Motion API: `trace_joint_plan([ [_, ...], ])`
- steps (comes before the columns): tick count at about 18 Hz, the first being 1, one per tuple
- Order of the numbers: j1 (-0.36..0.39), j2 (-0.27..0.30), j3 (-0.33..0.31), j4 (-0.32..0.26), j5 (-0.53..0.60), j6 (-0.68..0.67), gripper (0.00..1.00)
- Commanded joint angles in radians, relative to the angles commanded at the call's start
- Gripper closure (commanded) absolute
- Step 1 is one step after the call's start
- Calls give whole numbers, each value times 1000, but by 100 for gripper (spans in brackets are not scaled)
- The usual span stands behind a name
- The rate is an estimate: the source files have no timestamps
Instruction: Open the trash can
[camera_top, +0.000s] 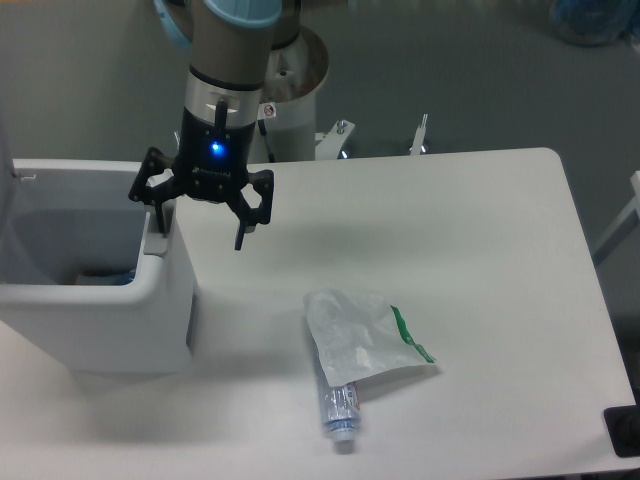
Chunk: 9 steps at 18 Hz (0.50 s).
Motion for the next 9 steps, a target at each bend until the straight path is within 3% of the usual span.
trace_joint_plan([
  [5, 9, -1, 54, 8, 5, 17, 0],
  [9, 96, -14, 71, 15, 17, 67, 0],
])
